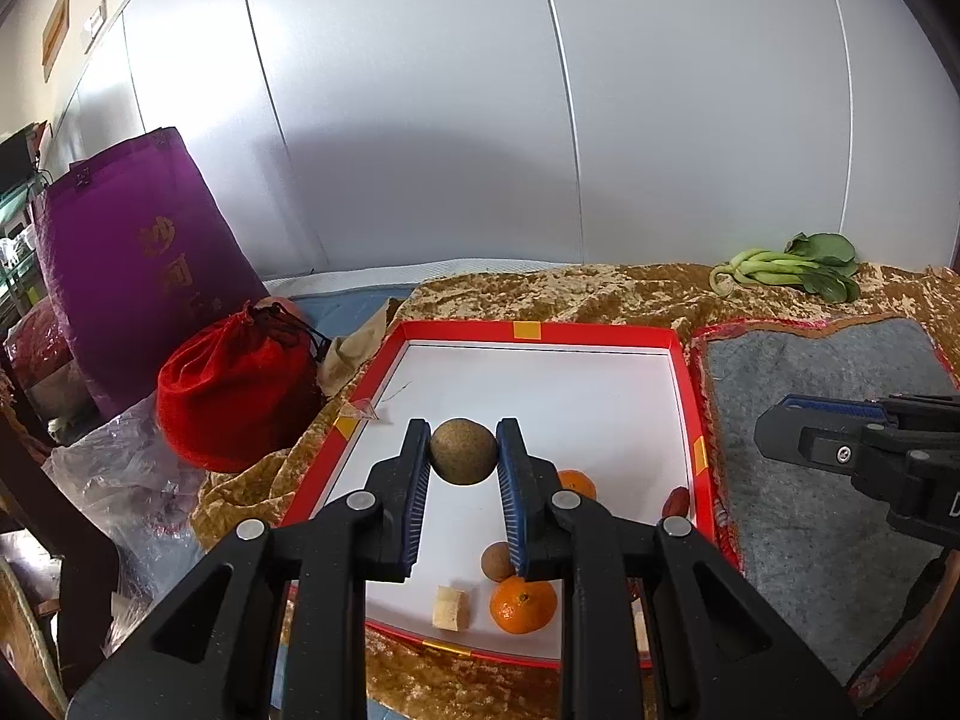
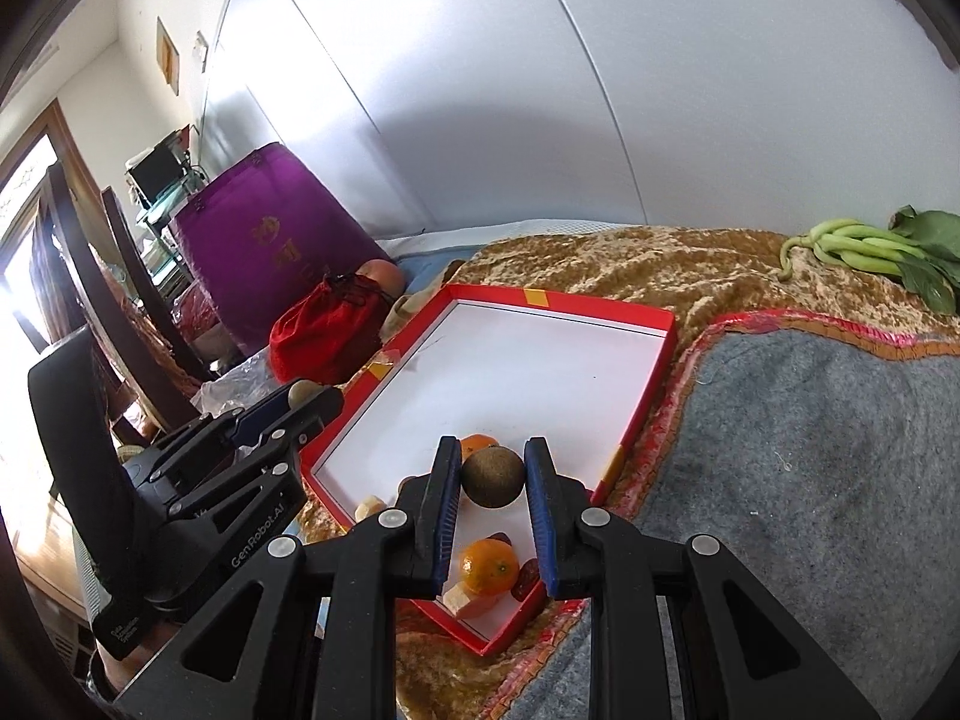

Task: Organize fruits
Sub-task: 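Lower the brown fruits into the tray and open both tools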

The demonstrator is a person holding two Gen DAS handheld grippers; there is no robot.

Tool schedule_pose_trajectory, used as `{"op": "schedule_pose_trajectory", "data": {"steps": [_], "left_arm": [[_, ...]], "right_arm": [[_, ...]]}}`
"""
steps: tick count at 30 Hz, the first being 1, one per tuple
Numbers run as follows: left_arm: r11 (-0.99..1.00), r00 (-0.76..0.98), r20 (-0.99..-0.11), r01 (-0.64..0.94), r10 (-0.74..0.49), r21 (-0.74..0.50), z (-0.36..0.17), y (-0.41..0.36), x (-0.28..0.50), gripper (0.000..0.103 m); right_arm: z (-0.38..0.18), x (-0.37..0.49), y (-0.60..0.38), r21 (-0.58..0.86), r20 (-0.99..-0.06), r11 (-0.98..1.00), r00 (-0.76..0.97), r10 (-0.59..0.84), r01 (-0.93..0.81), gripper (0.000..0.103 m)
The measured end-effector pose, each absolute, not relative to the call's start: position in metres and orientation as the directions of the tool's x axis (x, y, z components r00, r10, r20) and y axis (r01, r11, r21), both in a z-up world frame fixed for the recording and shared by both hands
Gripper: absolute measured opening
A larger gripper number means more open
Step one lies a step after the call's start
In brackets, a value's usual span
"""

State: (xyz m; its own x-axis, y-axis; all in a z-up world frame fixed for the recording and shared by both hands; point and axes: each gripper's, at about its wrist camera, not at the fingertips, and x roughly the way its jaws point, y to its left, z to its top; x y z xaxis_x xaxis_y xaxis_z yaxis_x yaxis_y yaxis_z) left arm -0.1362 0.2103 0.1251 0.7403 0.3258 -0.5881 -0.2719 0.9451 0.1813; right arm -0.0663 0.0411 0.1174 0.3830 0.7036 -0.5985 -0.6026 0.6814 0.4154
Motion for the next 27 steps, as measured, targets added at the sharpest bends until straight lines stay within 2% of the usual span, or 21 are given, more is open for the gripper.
{"op": "schedule_pose_trajectory", "data": {"steps": [27], "left_arm": [[0.934, 0.714, -0.604, -0.301, 0.353, 0.190, 0.117, 0.225, -0.140, 0.020]], "right_arm": [[0.088, -0.080, 0.079, 0.342, -0.672, 0.686, 0.344, 0.656, -0.642, 0.022]]}}
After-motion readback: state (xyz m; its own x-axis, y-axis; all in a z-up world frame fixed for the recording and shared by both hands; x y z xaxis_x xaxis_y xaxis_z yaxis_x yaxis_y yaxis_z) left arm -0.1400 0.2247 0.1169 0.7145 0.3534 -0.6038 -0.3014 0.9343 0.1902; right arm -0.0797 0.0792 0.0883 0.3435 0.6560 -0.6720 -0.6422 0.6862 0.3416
